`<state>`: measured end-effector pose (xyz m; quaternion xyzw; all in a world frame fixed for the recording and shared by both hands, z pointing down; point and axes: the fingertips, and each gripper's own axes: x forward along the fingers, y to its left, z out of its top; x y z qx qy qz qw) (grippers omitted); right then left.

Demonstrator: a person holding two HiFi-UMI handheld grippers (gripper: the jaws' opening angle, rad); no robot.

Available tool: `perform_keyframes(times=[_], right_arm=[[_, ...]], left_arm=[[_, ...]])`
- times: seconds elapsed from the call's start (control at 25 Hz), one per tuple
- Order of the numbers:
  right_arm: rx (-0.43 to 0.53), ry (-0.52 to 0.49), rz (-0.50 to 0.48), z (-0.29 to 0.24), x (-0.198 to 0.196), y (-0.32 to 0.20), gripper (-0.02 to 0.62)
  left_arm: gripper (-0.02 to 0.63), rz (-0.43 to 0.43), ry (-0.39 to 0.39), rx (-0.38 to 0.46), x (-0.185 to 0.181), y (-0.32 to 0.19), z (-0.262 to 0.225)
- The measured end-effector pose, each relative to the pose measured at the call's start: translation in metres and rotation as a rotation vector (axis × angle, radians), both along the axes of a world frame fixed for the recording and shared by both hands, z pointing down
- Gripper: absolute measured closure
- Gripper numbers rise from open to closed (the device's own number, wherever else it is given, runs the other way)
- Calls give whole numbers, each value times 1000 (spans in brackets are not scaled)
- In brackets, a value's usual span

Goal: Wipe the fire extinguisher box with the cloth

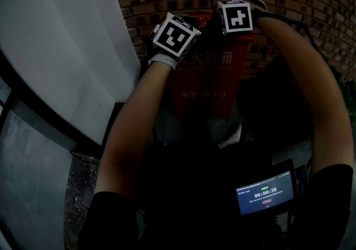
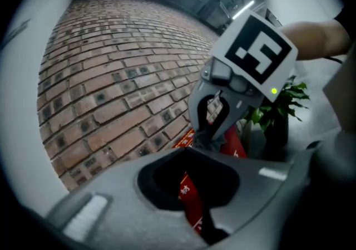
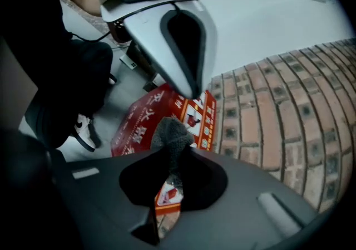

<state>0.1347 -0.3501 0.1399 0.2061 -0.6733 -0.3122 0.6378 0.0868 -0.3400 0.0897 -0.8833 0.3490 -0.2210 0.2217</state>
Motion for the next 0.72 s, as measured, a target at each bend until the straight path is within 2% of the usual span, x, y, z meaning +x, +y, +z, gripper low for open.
perform_keyframes(times=[0.12,0.44,0.52,0.72], right_arm=[[105,9,-19,-26,6,-20,557],[260,5,65,-43,56,-84,557],[279,11,69,-37,61,-99,557],[258,18,83,-13,63,-136,557]], left_arm=[[603,7,-38,17,10,-7,-3],[603,30,-73,19,38,-34,1],[603,28,-90,22,40,-43,6],[603,18,-95,9,42,-68,15]])
